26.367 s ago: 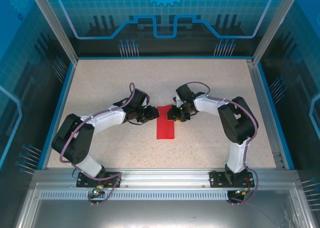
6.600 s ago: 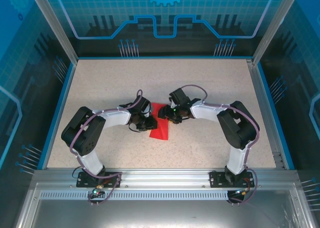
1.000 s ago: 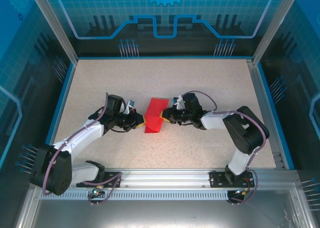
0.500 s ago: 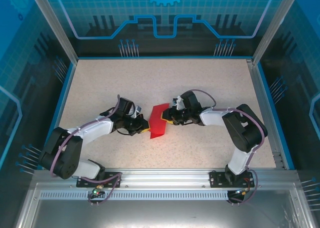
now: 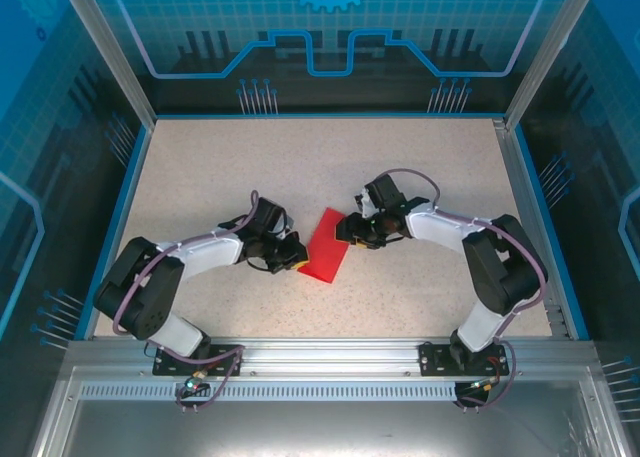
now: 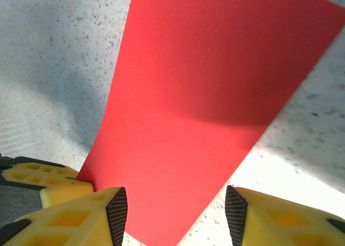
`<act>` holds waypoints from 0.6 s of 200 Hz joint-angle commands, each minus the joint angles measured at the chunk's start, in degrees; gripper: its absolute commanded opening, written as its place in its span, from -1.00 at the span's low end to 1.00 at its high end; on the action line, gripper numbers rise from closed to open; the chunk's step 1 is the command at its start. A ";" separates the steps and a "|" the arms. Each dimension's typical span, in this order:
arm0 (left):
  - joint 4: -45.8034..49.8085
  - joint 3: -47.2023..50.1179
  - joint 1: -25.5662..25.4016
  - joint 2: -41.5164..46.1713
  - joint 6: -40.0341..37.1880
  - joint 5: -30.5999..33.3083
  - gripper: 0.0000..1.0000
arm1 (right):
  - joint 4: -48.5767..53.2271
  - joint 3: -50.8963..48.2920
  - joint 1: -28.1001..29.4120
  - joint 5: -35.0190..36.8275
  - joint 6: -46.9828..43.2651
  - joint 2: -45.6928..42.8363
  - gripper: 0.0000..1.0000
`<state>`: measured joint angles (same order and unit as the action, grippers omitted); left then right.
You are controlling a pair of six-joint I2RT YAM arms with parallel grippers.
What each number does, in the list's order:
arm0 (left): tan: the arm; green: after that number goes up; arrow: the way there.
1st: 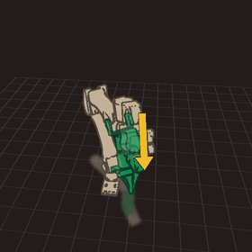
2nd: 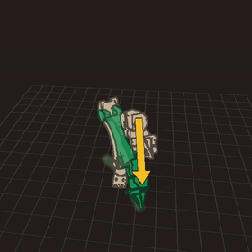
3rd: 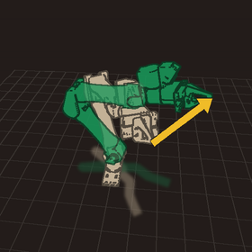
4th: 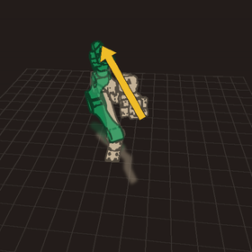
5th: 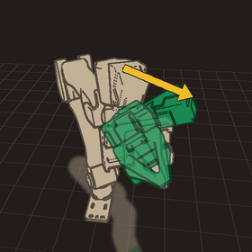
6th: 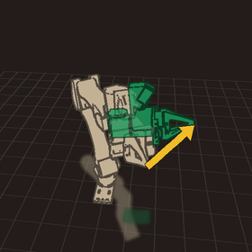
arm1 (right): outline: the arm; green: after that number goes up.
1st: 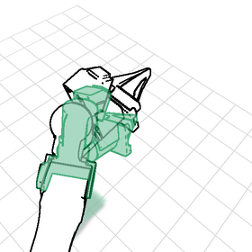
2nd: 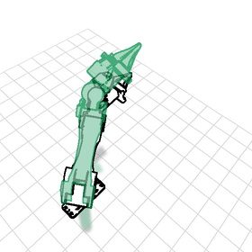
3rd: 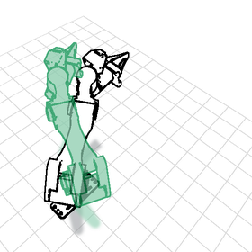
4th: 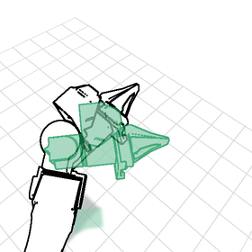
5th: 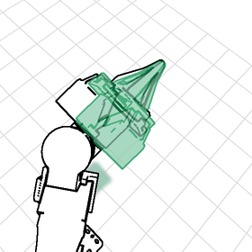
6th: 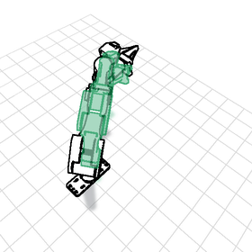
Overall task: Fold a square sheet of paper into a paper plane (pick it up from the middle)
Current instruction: Fold the triangle a second time at the center of the table.
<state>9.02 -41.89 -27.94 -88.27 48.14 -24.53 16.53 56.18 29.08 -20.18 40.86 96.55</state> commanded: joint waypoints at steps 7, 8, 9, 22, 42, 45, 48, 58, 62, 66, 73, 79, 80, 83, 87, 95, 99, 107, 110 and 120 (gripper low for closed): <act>1.68 -3.10 -1.58 -1.70 0.57 3.13 -0.88 | 4.42 0.74 0.36 2.25 -2.48 -1.89 0.03; 1.69 -3.15 -1.67 -1.80 0.56 3.15 -0.88 | 4.42 0.74 0.36 2.25 -2.48 -1.89 0.03; 1.74 -3.17 -1.67 -1.85 0.51 3.17 -0.88 | 4.14 0.67 0.36 2.16 -2.38 -1.85 0.03; 2.28 -3.95 -2.01 -2.45 0.21 3.29 -0.87 | 0.78 -0.70 0.53 0.60 -1.20 -1.46 -0.05; 4.00 -5.53 -2.96 -3.11 -0.67 3.97 -0.86 | -0.19 -0.90 0.63 0.91 -1.00 0.14 -0.19; 4.20 -5.71 -2.99 -3.20 -0.75 4.04 -0.86 | -0.45 -0.93 0.63 0.96 -0.89 0.40 -0.20; 4.29 -5.87 -3.15 -3.30 -0.77 4.10 -0.86 | -0.77 -1.04 0.62 0.98 -0.92 0.66 -0.21; 4.41 -6.18 -3.39 -3.68 -0.82 4.06 -0.86 | -1.14 -0.93 0.62 1.40 -1.02 1.45 -0.25; 4.50 -6.30 -3.42 -3.83 -0.79 4.06 -0.86 | -1.15 -0.90 0.62 1.64 -1.17 1.75 -0.27; 4.58 -6.36 -3.51 -4.03 -0.92 3.98 -0.86 | -1.23 -0.82 0.63 1.71 -1.22 2.12 -0.29; 4.61 -6.58 -3.65 -4.34 -0.94 3.97 -0.85 | -1.33 -0.55 0.58 1.89 -1.46 2.66 -0.32; 4.60 -6.59 -3.76 -4.53 -0.89 3.88 -0.85 | -1.11 -0.30 0.63 2.26 -1.69 3.20 -0.34; 4.60 -6.61 -3.77 -4.58 -0.87 3.88 -0.85 | -1.09 -0.25 0.58 2.30 -1.72 3.29 -0.34; 4.61 -6.62 -3.87 -4.64 -0.92 3.99 -0.85 | -0.99 -0.17 0.61 2.36 -1.81 3.51 -0.36; 4.64 -6.78 -3.98 -4.74 -0.93 3.98 -0.85 | -0.97 -0.10 0.48 2.43 -1.91 3.79 -0.37; 4.69 -6.85 -4.13 -4.94 -0.94 4.08 -0.85 | -1.22 0.12 0.54 2.35 -2.01 4.43 -0.40; 4.69 -6.89 -4.16 -5.03 -0.94 4.13 -0.85 | -1.24 0.22 0.54 2.28 -2.09 4.73 -0.41; 4.75 -7.18 -4.38 -5.28 -0.92 4.19 -0.84 | -0.85 0.68 0.49 2.45 -2.33 5.45 -0.45; 4.82 -7.31 -4.40 -5.33 -1.02 4.23 -0.84 | -0.69 0.82 0.52 2.61 -2.48 5.74 -0.46; 5.04 -7.79 -4.65 -5.67 -1.10 4.32 -0.84 | -0.54 0.89 0.50 2.81 -2.71 6.20 -0.49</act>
<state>11.94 -47.55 -31.86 -92.68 47.92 -21.19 15.42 56.10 29.26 -18.31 39.48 100.79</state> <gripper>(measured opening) 0.081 0.272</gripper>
